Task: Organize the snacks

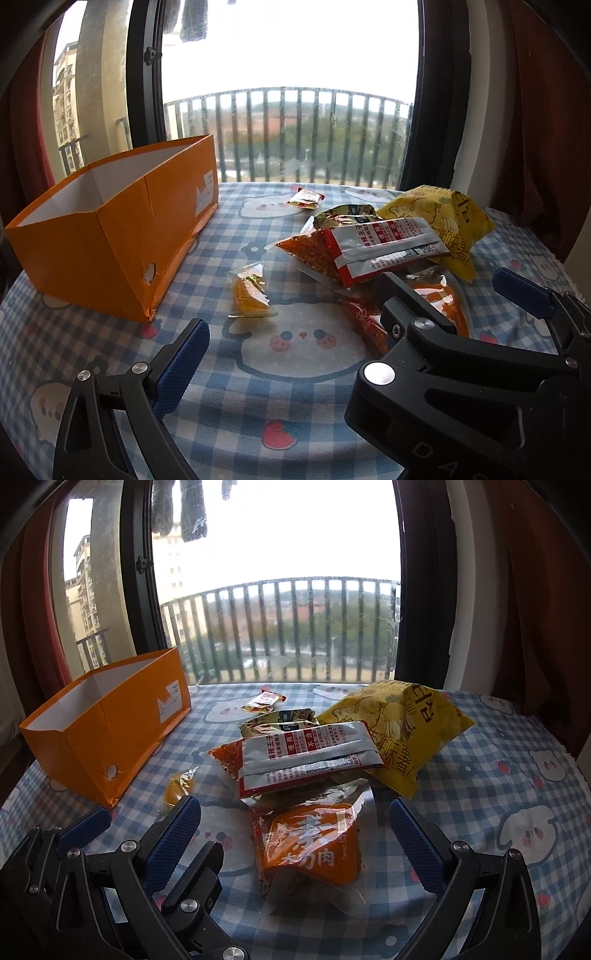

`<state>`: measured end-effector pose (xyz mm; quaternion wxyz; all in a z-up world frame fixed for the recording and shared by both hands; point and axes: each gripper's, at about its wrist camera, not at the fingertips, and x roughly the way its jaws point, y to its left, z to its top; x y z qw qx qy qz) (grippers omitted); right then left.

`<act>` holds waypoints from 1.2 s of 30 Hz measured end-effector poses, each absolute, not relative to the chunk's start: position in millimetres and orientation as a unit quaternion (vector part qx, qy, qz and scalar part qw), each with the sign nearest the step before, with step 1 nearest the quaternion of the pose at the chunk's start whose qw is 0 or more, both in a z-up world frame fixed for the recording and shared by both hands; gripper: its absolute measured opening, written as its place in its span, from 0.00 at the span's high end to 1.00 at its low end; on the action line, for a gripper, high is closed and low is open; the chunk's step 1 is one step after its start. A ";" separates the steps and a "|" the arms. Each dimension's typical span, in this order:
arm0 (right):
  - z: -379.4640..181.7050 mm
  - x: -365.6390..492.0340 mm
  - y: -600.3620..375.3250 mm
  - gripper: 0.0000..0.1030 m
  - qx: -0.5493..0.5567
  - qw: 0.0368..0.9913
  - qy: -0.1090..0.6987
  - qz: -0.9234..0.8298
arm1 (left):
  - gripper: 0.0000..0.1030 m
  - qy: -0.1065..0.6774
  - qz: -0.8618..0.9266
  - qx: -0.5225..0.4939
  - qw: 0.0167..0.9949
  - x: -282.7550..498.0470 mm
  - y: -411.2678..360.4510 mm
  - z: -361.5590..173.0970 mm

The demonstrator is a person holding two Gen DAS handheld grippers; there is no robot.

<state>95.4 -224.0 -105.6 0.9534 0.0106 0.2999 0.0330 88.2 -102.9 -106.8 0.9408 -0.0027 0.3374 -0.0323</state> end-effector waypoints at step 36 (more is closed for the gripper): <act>-145.9 114.8 -231.7 0.38 0.054 0.913 0.402 0.040 | 0.08 0.408 -0.037 0.011 0.912 98.8 -107.0 -135.9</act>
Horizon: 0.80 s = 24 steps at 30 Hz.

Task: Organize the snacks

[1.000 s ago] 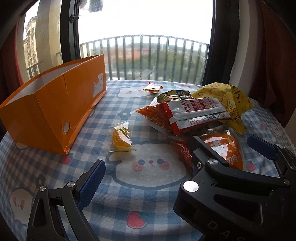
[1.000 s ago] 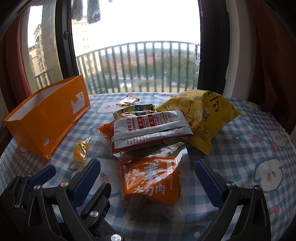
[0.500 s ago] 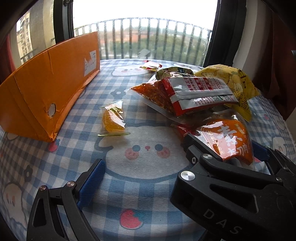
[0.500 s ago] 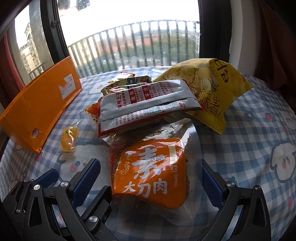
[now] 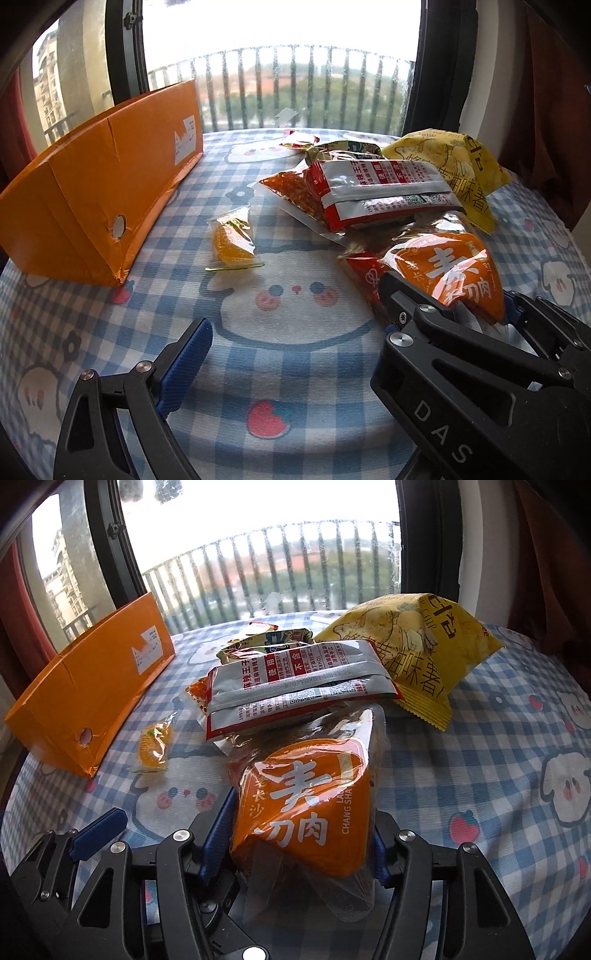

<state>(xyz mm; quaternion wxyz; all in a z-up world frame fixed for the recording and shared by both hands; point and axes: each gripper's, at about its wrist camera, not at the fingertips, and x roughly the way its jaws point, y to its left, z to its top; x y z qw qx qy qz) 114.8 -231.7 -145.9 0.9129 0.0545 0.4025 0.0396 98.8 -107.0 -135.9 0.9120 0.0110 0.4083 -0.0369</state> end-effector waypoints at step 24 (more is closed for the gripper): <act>-100.1 100.5 -209.9 0.39 0.058 0.937 0.342 0.041 | 0.08 0.359 -0.001 0.009 0.933 105.9 -83.3 -96.5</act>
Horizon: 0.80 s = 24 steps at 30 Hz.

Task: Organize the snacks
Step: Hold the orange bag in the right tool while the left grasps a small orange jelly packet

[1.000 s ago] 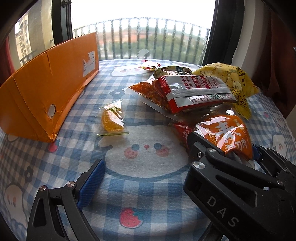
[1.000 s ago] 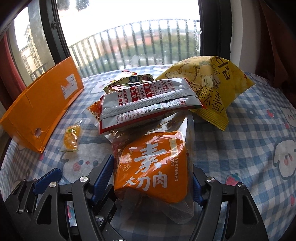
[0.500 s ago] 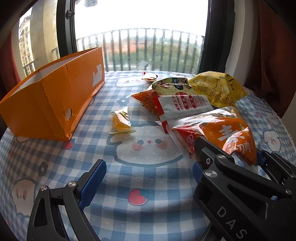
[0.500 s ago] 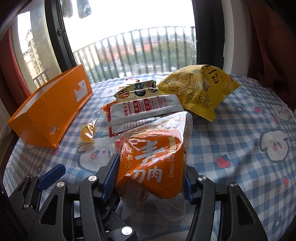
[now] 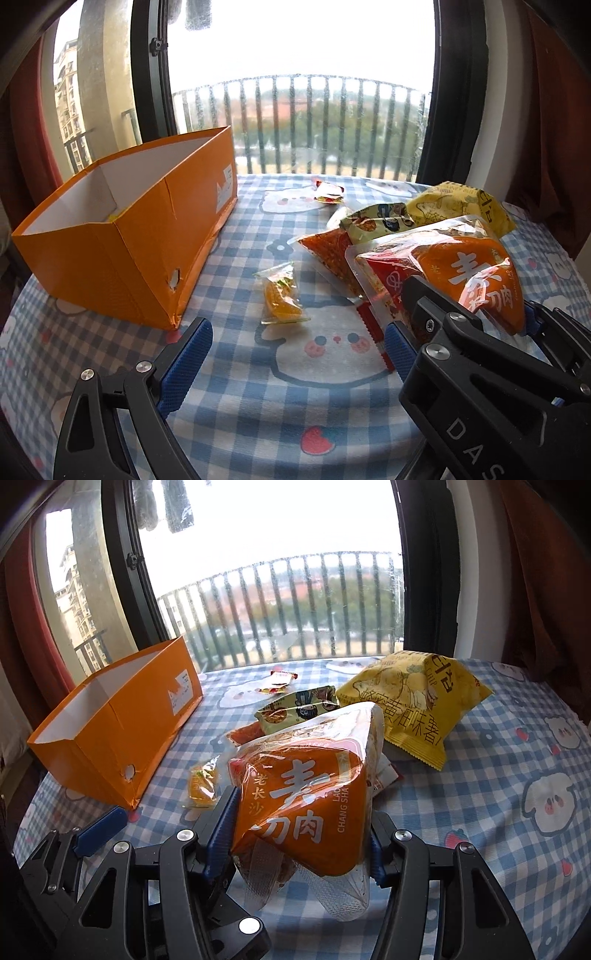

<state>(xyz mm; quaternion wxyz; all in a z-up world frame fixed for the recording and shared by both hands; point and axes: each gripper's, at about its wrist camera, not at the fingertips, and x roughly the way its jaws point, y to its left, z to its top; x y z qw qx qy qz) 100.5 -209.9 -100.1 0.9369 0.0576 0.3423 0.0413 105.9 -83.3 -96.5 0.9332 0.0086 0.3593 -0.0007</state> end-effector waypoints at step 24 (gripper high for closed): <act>-119.1 162.1 -202.8 0.39 0.068 0.921 0.380 0.047 | 0.55 0.446 0.021 -0.052 0.893 172.6 -64.4 -133.2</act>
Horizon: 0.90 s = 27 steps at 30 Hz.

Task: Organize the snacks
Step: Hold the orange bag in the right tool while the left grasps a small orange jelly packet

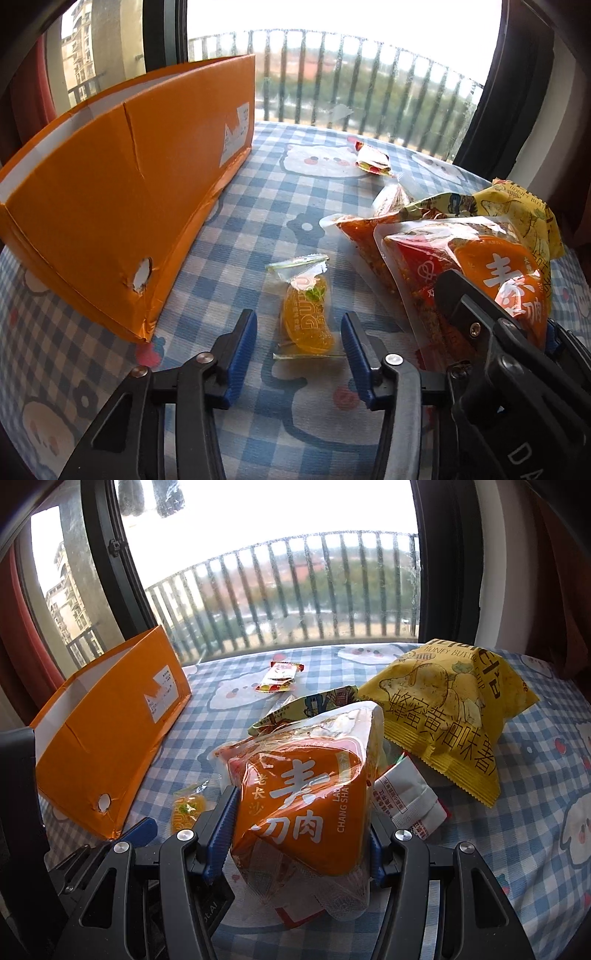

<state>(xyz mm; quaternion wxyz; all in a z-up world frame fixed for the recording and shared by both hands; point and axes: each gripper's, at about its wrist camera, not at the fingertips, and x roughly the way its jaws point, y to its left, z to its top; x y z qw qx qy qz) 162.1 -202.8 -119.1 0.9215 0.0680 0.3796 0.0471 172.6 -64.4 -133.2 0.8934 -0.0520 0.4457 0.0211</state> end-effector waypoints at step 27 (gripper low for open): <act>-104.5 116.7 -199.3 0.39 0.050 0.932 0.356 0.042 | 0.70 0.415 -0.011 -0.032 0.909 118.5 -77.1 -112.1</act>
